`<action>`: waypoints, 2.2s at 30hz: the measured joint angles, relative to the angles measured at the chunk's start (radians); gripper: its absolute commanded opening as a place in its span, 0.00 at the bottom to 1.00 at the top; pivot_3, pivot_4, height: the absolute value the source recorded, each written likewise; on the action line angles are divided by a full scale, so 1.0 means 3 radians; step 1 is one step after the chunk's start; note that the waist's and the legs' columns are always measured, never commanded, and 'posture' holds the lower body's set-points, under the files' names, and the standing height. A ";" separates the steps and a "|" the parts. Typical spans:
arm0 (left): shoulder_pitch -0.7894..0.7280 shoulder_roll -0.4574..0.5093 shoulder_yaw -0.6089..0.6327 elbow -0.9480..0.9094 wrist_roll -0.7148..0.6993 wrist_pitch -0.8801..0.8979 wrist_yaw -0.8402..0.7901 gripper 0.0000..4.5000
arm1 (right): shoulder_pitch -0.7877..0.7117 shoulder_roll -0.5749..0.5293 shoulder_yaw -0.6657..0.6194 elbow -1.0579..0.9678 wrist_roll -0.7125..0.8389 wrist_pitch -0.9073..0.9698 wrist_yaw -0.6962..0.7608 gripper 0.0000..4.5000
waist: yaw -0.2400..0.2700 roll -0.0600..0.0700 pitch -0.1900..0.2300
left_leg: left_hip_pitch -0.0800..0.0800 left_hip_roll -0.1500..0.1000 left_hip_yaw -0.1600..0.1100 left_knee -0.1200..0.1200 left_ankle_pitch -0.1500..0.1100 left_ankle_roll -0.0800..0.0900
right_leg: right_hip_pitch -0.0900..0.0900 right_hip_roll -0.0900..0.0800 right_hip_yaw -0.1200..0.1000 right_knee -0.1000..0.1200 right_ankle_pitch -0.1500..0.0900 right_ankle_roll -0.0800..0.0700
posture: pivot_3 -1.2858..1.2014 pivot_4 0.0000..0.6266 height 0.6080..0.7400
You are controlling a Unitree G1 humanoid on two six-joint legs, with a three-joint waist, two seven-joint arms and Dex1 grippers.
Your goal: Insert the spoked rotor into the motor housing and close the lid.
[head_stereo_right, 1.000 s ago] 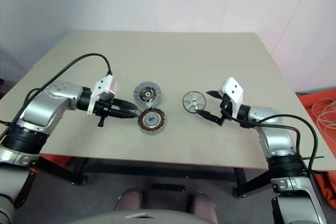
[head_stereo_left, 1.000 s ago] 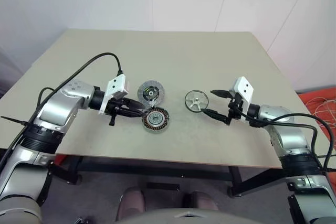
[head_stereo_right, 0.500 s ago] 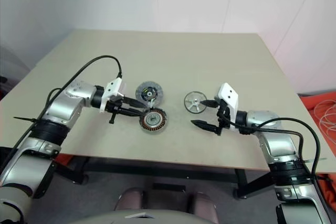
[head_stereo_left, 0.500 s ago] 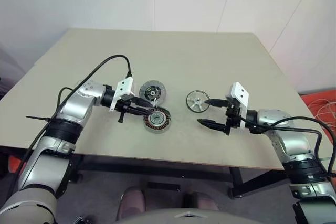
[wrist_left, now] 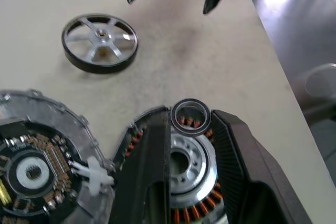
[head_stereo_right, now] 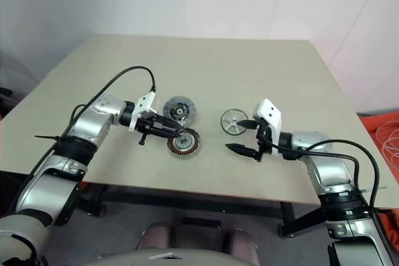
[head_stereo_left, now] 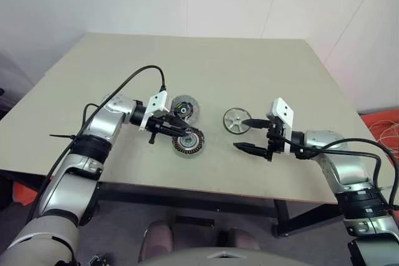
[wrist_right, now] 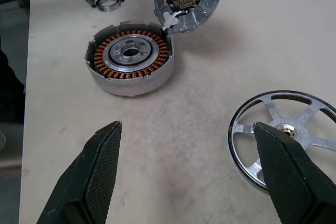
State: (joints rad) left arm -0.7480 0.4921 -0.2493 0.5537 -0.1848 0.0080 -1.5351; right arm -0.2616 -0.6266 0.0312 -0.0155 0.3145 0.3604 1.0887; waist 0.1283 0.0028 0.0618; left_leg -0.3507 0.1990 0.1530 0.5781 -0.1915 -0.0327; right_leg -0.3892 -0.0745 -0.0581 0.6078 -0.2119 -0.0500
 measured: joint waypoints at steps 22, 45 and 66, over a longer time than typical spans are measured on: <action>-0.0122 -0.0202 -0.0106 0.0468 0.0455 -0.0024 0.0276 0.17 | 0.0045 0.0016 0.0003 -0.0049 0.0000 -0.0011 -0.0078 1.00 | 0.0020 0.0000 0.0000 | 0.0000 -0.0001 -0.0001 0.0000 0.0000 0.0000 | 0.0000 -0.0001 0.0000 0.0000 0.0000 0.0000 | 0.52 0.00 1.00; -0.0141 -0.0273 -0.0132 0.0469 0.0554 0.0144 0.0288 0.17 | 0.0087 0.0032 0.0007 -0.0098 0.0000 -0.0011 -0.0120 1.00 | 0.0022 0.0000 0.0000 | 0.0000 -0.0001 -0.0001 0.0000 0.0000 0.0000 | 0.0000 -0.0001 0.0000 0.0000 0.0000 0.0000 | 0.52 0.00 1.00; -0.0146 -0.0112 0.0016 -0.0349 0.0365 0.0775 0.0354 1.00 | 0.0096 0.0035 0.0026 -0.0115 0.0001 0.0001 -0.0149 1.00 | 0.0013 0.0000 0.0000 | 0.0000 -0.0001 -0.0001 -0.0001 0.0000 0.0000 | -0.0001 -0.0001 0.0000 0.0000 0.0000 0.0000 | 0.52 0.00 1.00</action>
State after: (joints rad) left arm -0.7918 0.4585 -0.2446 0.4489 -0.0752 0.2406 -1.4288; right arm -0.2329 -0.6161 0.0390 -0.0501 0.3147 0.3606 1.0441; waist 0.1323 0.0027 0.0619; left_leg -0.3508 0.1989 0.1527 0.5778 -0.1915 -0.0326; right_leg -0.3894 -0.0749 -0.0582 0.6078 -0.2118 -0.0501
